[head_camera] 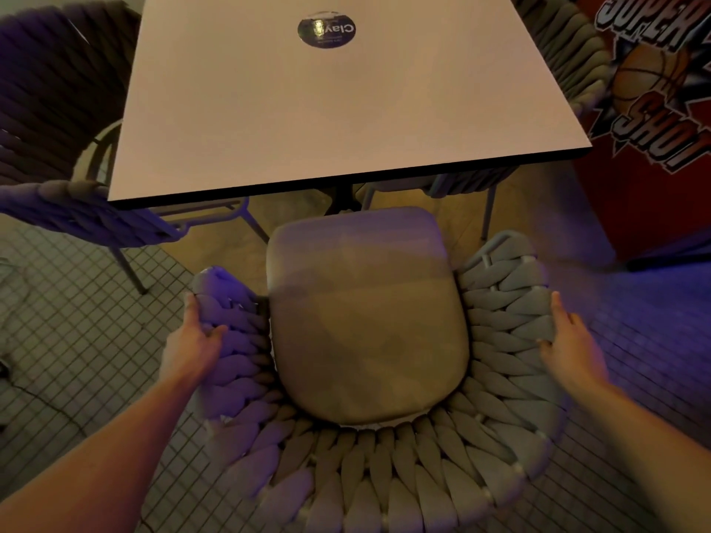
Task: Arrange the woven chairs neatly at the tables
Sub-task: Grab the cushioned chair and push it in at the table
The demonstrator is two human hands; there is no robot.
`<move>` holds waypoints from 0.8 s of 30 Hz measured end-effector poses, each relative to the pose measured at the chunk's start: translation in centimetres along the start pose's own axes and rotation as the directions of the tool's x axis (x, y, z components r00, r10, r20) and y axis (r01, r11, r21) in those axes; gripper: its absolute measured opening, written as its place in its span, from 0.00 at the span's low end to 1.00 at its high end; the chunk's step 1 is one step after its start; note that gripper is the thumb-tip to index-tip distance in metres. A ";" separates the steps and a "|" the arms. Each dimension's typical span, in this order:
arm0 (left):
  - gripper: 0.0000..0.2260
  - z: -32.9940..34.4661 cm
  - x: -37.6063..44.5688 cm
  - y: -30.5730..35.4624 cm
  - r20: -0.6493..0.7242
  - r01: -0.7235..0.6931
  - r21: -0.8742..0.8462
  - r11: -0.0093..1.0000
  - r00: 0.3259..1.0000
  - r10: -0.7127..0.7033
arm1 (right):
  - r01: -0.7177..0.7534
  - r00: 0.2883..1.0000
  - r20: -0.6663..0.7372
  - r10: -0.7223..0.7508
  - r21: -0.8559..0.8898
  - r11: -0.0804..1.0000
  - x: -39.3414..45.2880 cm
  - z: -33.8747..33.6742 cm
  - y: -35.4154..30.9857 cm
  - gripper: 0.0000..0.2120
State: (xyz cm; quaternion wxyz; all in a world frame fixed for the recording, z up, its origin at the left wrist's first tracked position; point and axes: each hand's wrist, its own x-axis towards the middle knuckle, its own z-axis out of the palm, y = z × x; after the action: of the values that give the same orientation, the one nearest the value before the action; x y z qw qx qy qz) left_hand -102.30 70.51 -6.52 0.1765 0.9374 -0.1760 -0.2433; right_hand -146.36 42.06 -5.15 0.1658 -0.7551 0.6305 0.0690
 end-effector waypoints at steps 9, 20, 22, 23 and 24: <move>0.35 1.0 -0.7 1.0 -0.001 -0.005 -0.011 1.000 1.000 0.005 | 0.033 0.999 0.005 -0.033 -0.015 0.999 1.5 -0.8 1.2 0.40; 0.36 1.3 -0.5 0.9 -0.029 0.002 -0.016 1.000 1.000 -0.002 | -0.003 1.000 -0.011 0.003 -0.033 0.999 1.9 0.3 0.8 0.42; 0.36 1.4 -0.5 0.9 -0.022 0.013 -0.032 0.999 1.000 -0.014 | -0.049 0.999 -0.007 0.049 -0.014 0.999 1.7 0.4 -0.1 0.42; 0.36 1.5 -0.6 0.8 -0.021 0.017 -0.038 0.999 1.000 -0.018 | -0.051 0.998 -0.027 0.050 -0.035 0.998 1.5 0.4 -0.6 0.42; 0.36 1.5 -0.7 0.9 -0.023 0.014 -0.041 0.999 1.000 -0.015 | -0.026 0.998 -0.065 0.022 -0.065 0.998 1.3 0.3 -1.3 0.41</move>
State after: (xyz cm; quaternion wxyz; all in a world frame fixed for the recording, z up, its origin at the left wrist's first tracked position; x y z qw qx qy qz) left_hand -103.84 69.67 -7.09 0.1959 0.9377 -0.1619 -0.2371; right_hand -144.81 41.16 -5.64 0.1196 -0.7543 0.6420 0.0675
